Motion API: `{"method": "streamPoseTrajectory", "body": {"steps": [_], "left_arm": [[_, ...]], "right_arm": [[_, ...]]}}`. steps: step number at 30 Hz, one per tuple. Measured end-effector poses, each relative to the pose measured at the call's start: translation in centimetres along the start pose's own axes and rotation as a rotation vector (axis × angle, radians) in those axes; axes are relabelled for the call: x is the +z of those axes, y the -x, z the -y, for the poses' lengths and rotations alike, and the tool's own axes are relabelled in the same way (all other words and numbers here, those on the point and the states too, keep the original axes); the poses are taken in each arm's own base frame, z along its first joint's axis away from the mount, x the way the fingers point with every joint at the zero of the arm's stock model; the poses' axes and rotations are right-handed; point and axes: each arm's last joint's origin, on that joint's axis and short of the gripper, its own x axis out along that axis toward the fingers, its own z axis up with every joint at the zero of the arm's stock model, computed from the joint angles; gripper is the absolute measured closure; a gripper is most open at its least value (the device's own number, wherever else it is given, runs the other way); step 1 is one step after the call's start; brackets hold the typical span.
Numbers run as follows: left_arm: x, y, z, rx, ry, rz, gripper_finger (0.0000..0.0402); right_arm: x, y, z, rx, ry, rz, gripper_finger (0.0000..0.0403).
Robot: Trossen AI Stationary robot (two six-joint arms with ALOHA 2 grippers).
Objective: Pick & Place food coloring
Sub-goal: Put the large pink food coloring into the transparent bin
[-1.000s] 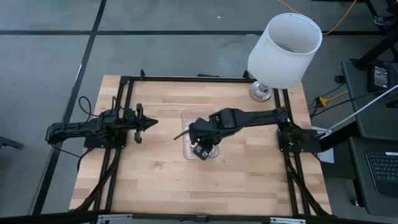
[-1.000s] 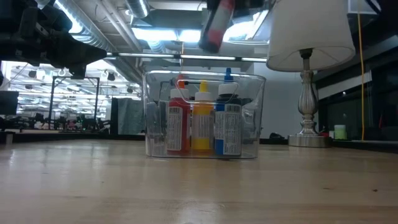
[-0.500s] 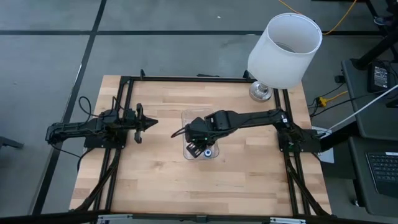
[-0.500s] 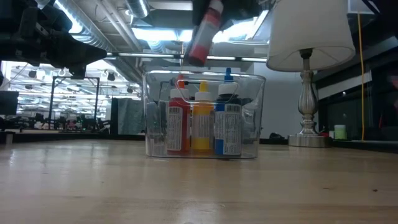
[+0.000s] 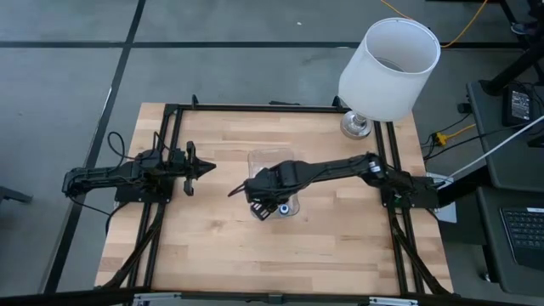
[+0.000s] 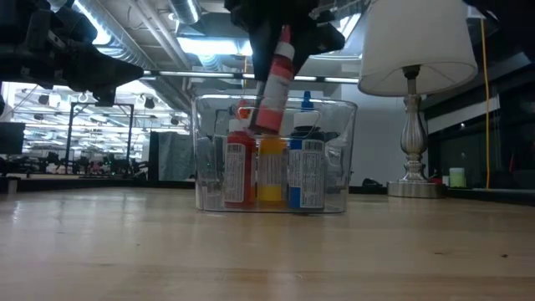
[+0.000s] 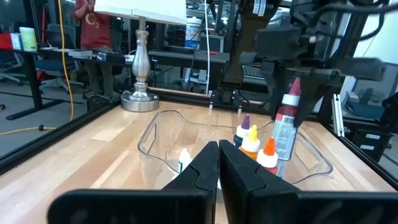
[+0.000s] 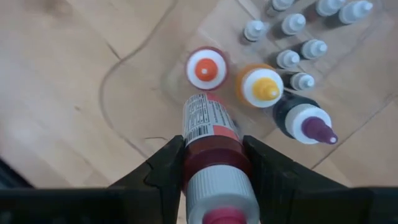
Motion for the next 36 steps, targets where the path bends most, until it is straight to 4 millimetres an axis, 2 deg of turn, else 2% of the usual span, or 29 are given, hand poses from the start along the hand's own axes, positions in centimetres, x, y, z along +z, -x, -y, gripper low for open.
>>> {"method": "streamPoseTrajectory", "body": {"steps": [20, 36], "left_arm": [[0.0, 0.0, 0.0, 0.0, 0.0, 0.0, 0.0393], [0.0, 0.0, 0.0, 0.0, 0.0, 0.0, 0.0395]], "right_arm": [[0.4, -4.3, 0.3, -0.1, 0.024, -0.065, 0.025], [0.7, -6.0, 0.2, -0.089, 0.059, -0.083, 0.025]]}}
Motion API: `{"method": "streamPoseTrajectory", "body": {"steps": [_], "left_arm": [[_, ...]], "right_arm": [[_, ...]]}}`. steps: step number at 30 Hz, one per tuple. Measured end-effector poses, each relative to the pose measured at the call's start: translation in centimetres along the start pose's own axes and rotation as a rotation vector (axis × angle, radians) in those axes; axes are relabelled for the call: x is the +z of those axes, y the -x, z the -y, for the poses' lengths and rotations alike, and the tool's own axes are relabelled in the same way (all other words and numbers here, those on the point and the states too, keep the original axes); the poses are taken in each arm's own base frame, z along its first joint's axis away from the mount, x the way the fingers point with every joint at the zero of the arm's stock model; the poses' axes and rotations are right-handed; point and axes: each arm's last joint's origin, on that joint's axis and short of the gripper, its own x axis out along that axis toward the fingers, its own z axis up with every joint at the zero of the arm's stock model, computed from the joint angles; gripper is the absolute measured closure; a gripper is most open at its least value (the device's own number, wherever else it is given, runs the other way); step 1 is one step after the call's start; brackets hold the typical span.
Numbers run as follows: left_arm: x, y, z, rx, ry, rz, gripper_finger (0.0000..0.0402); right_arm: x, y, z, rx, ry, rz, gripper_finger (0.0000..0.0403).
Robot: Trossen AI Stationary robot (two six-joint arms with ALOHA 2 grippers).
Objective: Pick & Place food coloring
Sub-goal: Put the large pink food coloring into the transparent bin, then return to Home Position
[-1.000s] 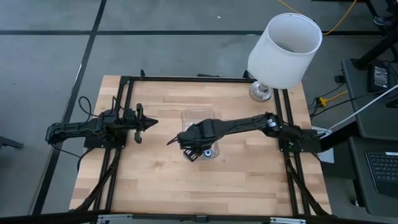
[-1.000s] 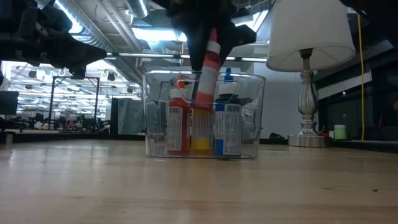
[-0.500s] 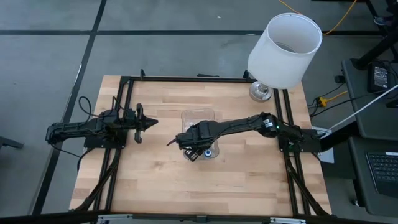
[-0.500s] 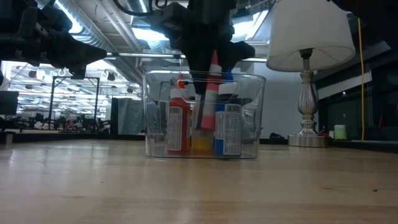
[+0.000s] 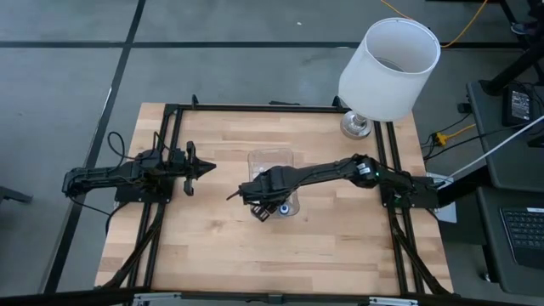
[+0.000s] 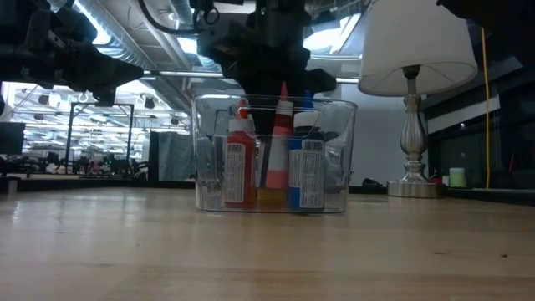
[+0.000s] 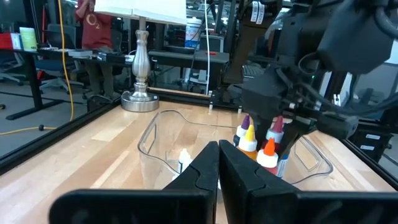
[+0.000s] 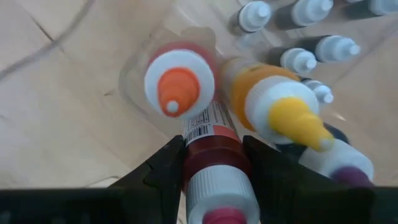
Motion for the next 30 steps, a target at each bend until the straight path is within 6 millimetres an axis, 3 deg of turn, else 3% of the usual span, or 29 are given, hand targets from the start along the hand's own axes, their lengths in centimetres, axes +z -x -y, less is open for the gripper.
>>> {"method": "streamPoseTrajectory", "body": {"steps": [19, 25, 30], "left_arm": [[0.0, 0.0, 0.0, 0.0, 0.0, 0.0, 0.0394], [0.0, 0.0, 0.0, 0.0, 0.0, 0.0, 0.0395], [0.0, 0.0, 0.0, 0.0, 0.0, 0.0, 0.0395]], "right_arm": [[0.0, 0.0, -0.2, 0.024, 0.01, -0.012, 0.0187], [-0.4, 3.3, -0.5, 0.034, 0.03, 0.038, 0.0185], [-1.7, 8.2, 0.3, 0.096, 0.097, 0.161, 0.0185]]}}
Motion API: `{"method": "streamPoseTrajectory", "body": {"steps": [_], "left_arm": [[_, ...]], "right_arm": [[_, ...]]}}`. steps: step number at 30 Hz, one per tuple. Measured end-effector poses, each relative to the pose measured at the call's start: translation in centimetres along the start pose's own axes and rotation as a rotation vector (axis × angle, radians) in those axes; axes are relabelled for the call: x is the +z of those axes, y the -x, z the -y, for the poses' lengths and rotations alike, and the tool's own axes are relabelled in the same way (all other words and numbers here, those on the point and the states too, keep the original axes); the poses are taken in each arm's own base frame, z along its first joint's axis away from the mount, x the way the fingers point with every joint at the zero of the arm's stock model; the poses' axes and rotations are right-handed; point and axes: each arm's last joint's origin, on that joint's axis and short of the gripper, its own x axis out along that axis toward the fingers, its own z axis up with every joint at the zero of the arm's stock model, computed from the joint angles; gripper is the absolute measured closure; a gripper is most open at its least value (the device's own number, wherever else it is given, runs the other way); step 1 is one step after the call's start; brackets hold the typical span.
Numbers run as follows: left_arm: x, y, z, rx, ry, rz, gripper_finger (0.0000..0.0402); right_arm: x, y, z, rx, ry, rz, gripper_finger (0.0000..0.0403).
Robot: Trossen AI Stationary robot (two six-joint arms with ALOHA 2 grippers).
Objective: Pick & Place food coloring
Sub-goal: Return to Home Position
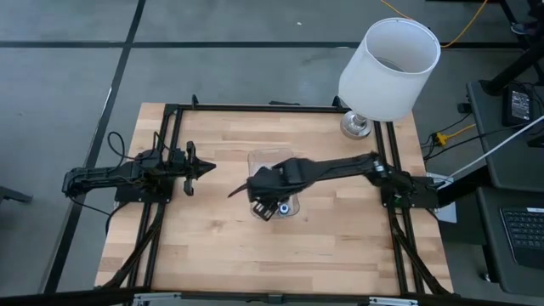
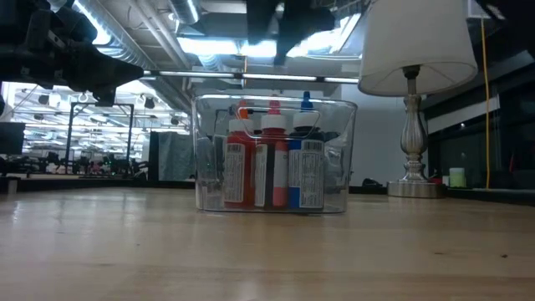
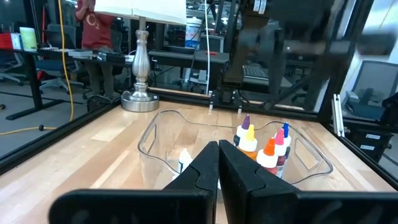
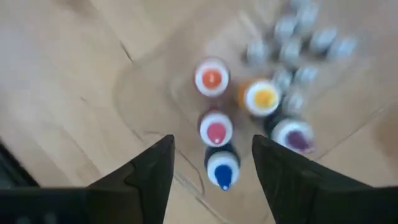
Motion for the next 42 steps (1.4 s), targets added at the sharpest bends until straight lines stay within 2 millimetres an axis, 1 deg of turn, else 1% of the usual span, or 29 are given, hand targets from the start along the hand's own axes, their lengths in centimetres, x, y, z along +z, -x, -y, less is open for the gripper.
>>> {"method": "streamPoseTrajectory", "body": {"steps": [2, 4, 6, 8, 10, 13, 14, 15, 19, 21, 23, 25, 29, 32, 33, 35, 39, 42], "left_arm": [[0.0, 0.0, 0.0, 0.0, 0.0, 0.0, 0.0393], [0.0, 0.0, 0.0, 0.0, 0.0, 0.0, 0.0392], [0.0, 0.0, 0.0, 0.0, 0.0, 0.0, 0.0391], [0.0, 0.0, 0.0, 0.0, 0.0, 0.0, 0.0391], [0.0, 0.0, 0.0, 0.0, 0.0, 0.0, 0.0392], [0.0, 0.0, 0.0, 0.0, 0.0, 0.0, 0.0394], [0.0, 0.0, 0.0, 0.0, 0.0, 0.0, 0.0394], [0.0, 0.0, 0.0, 0.0, 0.0, 0.0, 0.0394], [0.0, 0.0, 0.0, 0.0, 0.0, 0.0, 0.039], [0.0, 0.0, 0.0, 0.0, 0.0, 0.0, 0.0389], [0.0, 0.0, 0.0, 0.0, 0.0, 0.0, 0.0389], [0.0, 0.0, 0.0, 0.0, 0.0, 0.001, 0.0391], [0.0, 0.0, 0.0, 0.0, 0.0, 0.0, 0.0393], [0.0, 0.0, 0.0, 0.0, 0.0, 0.0, 0.0392], [0.0, 0.0, 0.0, 0.0, 0.0, 0.0, 0.0391], [0.0, 0.0, 0.0, 0.0, 0.0, 0.0, 0.0389], [0.0, 0.0, 0.0, 0.0, 0.0, 0.0, 0.039], [0.0, 0.0, 0.0, 0.0, 0.0, 0.001, 0.0393]], "right_arm": [[-0.3, 2.4, -0.1, 0.0, 0.089, 0.115, 0.0186], [-1.0, 4.8, -0.3, -0.051, 0.211, 0.274, 0.0195], [-2.0, 7.5, -0.3, -0.139, 0.292, 0.423, 0.0215], [-2.9, 10.2, 0.5, -0.216, 0.349, 0.527, 0.0247], [-3.3, 12.6, 2.0, -0.277, 0.392, 0.577, 0.0288], [-3.8, 15.7, 4.9, -0.325, 0.407, 0.608, 0.0361], [-4.0, 16.5, 5.9, -0.34, 0.424, 0.605, 0.0381], [-4.2, 17.2, 6.9, -0.345, 0.436, 0.609, 0.0391], [-5.4, 19.1, 11.5, -0.328, 0.466, 0.631, 0.0392], [-6.6, 19.5, 14.0, -0.274, 0.463, 0.67, 0.0397], [-8.4, 19.3, 16.4, -0.175, 0.445, 0.723, 0.0397], [-10.8, 18.4, 18.7, -0.069, 0.423, 0.777, 0.0395], [-15.8, 15.2, 22.2, 0.141, 0.461, 0.901, 0.0399], [-19.0, 12.8, 24.2, 0.289, 0.513, 1.027, 0.0397], [-19.9, 11.9, 24.8, 0.324, 0.529, 1.073, 0.0396], [-21.6, 10.6, 25.9, 0.41, 0.538, 1.188, 0.0396], [-24.4, 9.1, 27.7, 0.581, 0.571, 1.447, 0.0399], [-26.0, 8.4, 28.9, 0.636, 0.542, 1.588, 0.0399]]}}
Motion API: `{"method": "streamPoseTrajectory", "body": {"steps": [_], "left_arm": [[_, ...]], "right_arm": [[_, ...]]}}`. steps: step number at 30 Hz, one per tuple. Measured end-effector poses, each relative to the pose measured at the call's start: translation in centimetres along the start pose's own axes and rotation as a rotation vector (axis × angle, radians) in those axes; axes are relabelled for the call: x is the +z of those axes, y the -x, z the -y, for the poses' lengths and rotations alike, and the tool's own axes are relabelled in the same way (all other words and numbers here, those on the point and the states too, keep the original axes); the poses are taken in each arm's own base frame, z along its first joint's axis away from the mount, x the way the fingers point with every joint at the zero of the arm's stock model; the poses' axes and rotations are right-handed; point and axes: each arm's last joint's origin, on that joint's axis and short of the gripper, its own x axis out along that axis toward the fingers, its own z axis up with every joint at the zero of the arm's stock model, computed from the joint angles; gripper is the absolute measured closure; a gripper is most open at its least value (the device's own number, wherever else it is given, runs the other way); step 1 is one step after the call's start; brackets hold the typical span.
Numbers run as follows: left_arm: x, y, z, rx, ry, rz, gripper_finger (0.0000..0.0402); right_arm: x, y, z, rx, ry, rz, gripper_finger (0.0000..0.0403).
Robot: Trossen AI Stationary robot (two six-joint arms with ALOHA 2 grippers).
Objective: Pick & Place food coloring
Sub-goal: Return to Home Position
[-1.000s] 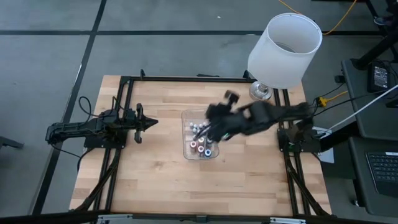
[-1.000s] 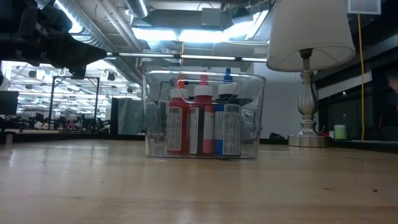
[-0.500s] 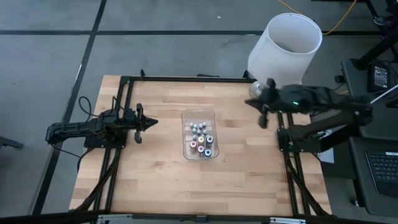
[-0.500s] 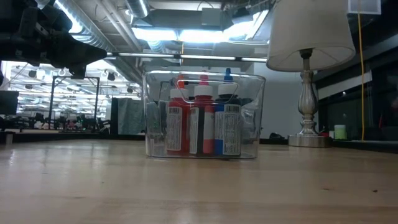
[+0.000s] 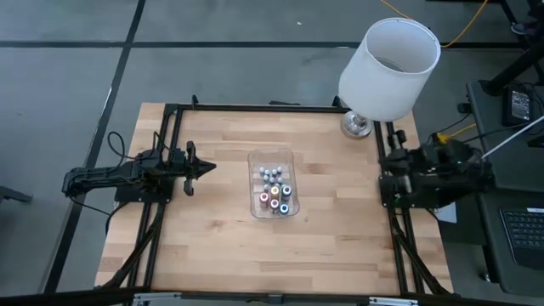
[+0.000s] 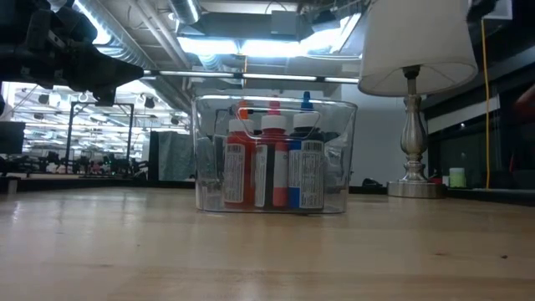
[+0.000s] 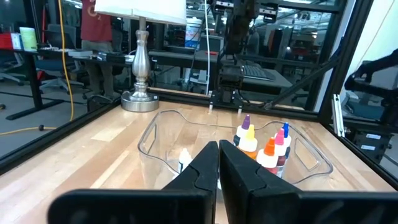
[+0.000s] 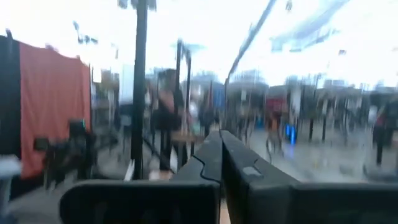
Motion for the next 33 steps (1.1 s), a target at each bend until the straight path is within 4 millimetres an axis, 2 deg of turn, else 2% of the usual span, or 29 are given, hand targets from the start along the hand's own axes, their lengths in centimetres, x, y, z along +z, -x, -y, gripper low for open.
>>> {"method": "streamPoseTrajectory", "body": {"steps": [5, 9, 13, 18, 26, 30, 33], "left_arm": [[0.0, 0.0, 0.0, 0.002, 0.0, -0.004, 0.0392], [-0.1, 0.0, 0.0, 0.002, 0.0, -0.009, 0.0389], [-0.1, -0.1, 0.0, 0.002, 0.0, -0.017, 0.0391], [-0.1, -0.1, 0.0, 0.002, 0.0, -0.013, 0.0393], [-0.1, -0.1, 0.0, 0.002, 0.0, -0.013, 0.0389], [-0.1, -0.1, 0.0, 0.002, 0.0, -0.013, 0.0392], [-0.1, -0.1, 0.0, 0.002, 0.0, -0.013, 0.0394]], "right_arm": [[-1.0, -0.9, -0.1, 0.055, -0.001, -0.047, 0.0398], [-3.5, -0.9, -0.2, 0.049, 0.021, -0.107, 0.0399], [-7.1, -0.9, -0.1, -0.021, -0.007, -0.142, 0.0399], [-10.3, -0.8, -0.3, 0.003, -0.078, -0.067, 0.04], [-10.1, -0.8, -0.3, 0.037, -0.012, -0.059, 0.0401], [-11.7, -0.6, 0.1, -0.022, -0.01, -0.217, 0.0401], [-12.7, -0.3, 0.3, 0.002, -0.068, -0.327, 0.0401]]}}
